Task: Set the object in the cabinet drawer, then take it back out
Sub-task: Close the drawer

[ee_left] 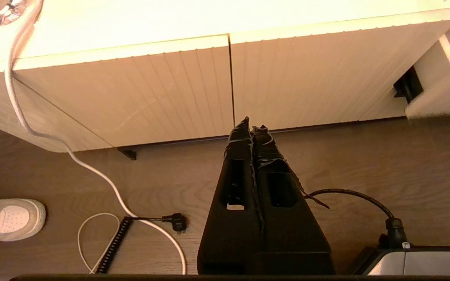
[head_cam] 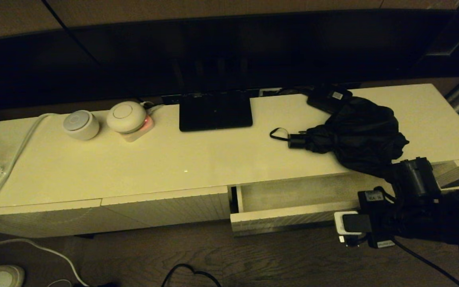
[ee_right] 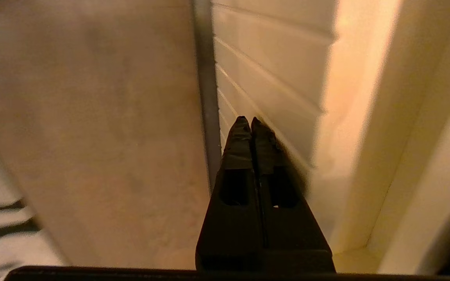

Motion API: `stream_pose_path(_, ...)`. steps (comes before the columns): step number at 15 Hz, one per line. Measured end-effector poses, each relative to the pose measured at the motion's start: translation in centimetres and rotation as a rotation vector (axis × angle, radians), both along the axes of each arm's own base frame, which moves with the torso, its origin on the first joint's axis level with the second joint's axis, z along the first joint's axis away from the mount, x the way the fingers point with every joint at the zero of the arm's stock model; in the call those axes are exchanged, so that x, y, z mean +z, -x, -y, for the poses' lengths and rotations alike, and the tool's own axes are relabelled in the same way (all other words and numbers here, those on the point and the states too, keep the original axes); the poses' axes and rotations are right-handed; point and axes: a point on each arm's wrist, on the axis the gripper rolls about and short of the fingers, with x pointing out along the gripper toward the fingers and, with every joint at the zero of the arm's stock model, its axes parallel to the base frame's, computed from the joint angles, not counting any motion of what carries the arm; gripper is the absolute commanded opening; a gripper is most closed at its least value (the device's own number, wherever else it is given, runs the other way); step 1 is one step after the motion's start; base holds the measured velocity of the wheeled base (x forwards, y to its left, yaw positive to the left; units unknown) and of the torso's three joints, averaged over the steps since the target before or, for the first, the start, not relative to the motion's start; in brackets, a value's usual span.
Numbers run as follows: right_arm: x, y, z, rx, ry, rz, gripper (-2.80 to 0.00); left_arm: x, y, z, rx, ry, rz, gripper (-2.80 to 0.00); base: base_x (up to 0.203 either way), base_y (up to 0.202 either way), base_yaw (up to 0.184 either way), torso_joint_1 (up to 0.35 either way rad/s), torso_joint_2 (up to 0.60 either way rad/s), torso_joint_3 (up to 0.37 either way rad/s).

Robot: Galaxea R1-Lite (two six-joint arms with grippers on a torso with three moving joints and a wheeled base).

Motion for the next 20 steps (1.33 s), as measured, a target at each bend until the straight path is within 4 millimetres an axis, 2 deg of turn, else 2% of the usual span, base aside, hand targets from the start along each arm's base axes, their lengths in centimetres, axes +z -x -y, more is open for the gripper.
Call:
stream_pose_path(8,1.0,-3.9,0.2,-0.041,-0.029,0.134,-2.8,0.0,0.0,0.0,0.001,0.0,-0.001,-2.8,0.0,0.0,0.0,0.0,0.0,0.0)
stream_pose_path(13,2.0,-3.7,0.0,-0.06,-0.062,0.149,-2.8,0.0,0.0,0.0,0.001,0.0,0.0,-2.8,0.0,0.0,0.0,0.0,0.0,0.0)
stream_pose_path(16,3.1,-2.0,0.3,-0.06,-0.07,0.173,-2.8,0.0,0.0,0.0,0.0,0.0,0.0,-2.8,0.0,0.0,0.0,0.0,0.0,0.0)
stream_pose_path(20,5.4,3.7,1.7,-0.08,-0.09,0.177,-2.8,0.0,0.0,0.0,0.0,0.0,0.0,-2.8,0.0,0.0,0.0,0.0,0.0,0.0)
